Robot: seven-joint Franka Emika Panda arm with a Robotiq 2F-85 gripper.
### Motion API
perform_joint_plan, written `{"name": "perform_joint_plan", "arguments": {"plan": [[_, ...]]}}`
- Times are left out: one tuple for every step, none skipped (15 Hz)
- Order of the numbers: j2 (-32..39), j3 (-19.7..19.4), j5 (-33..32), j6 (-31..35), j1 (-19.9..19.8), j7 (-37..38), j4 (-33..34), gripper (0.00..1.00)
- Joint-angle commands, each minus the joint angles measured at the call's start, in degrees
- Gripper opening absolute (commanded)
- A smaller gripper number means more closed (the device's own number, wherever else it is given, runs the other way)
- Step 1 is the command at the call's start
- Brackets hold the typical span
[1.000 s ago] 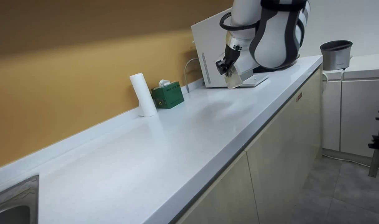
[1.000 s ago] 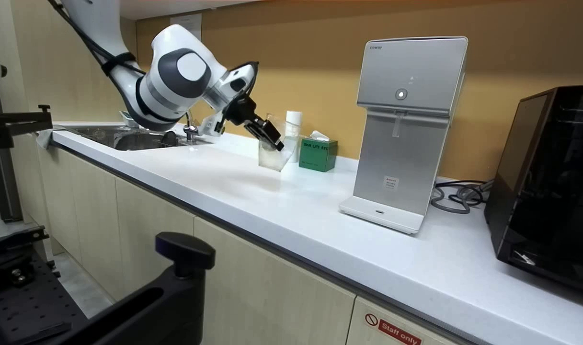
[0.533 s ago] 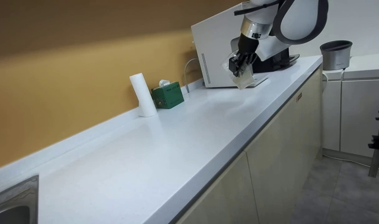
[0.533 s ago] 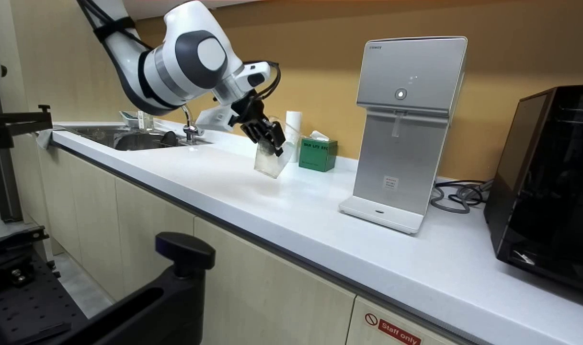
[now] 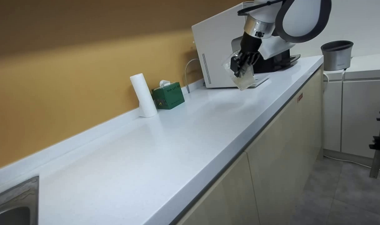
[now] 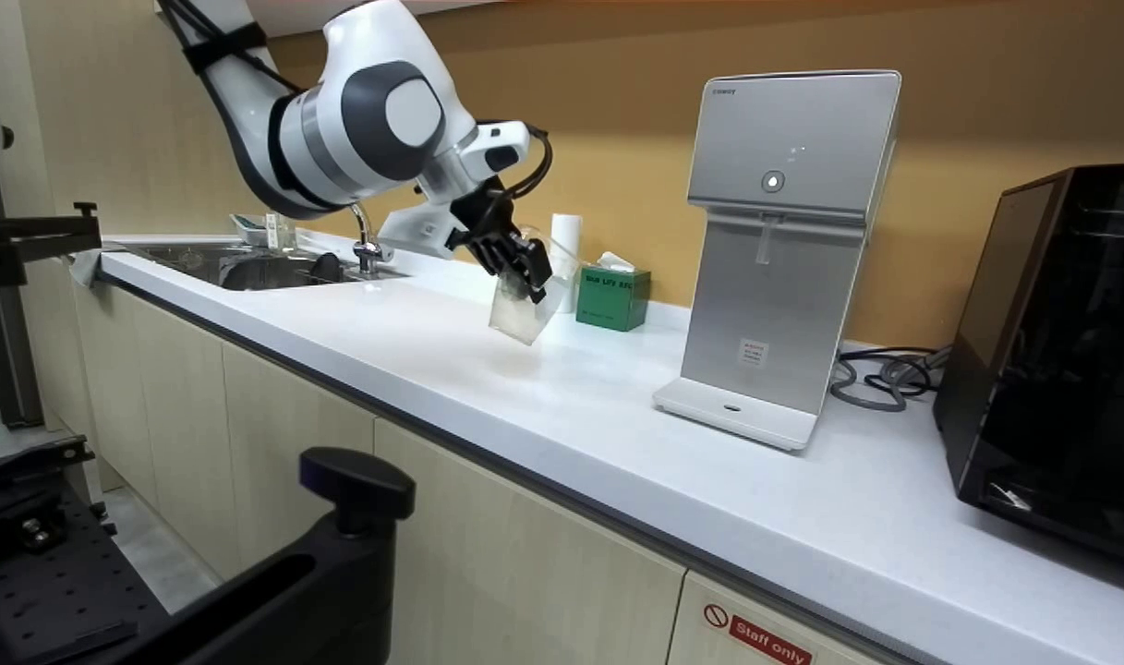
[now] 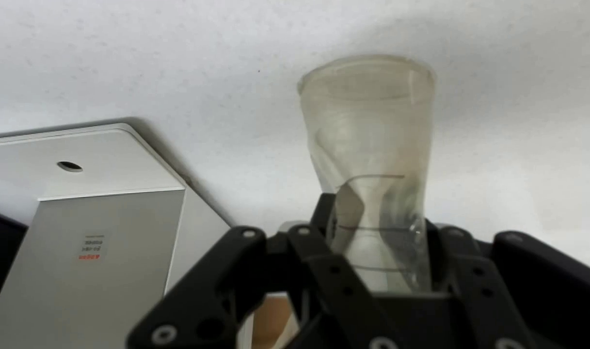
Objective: Put the cup on the coffee maker
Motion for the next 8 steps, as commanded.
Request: {"name": "perform_joint_plan", "arguments": {"plan": [[-2.8, -1.7, 2.2, 1.2, -2.6, 0.8, 1.2, 0.08], [-3.5, -2.0, 3.1, 1.9, -3.5, 0.9, 1.3, 0.08], [-3.8, -2.2, 4.1, 2.3, -4.5, 1.0, 1.4, 0.08], [-4.0, -2.2, 5.1, 2.6, -5.6, 1.1, 1.5, 0.08], [-4.6, -2.0, 6.3, 2.8, -6.7, 1.2, 1.5, 0.08], [-5.0, -1.6, 7.3, 3.0, -7.9, 1.1, 1.5, 0.08], [-5.6, -1.1, 8.4, 3.1, -9.0, 1.1, 1.5, 0.08], [-5.8, -0.5, 9.1, 3.3, -10.2, 0.7, 1.5, 0.08]]}}
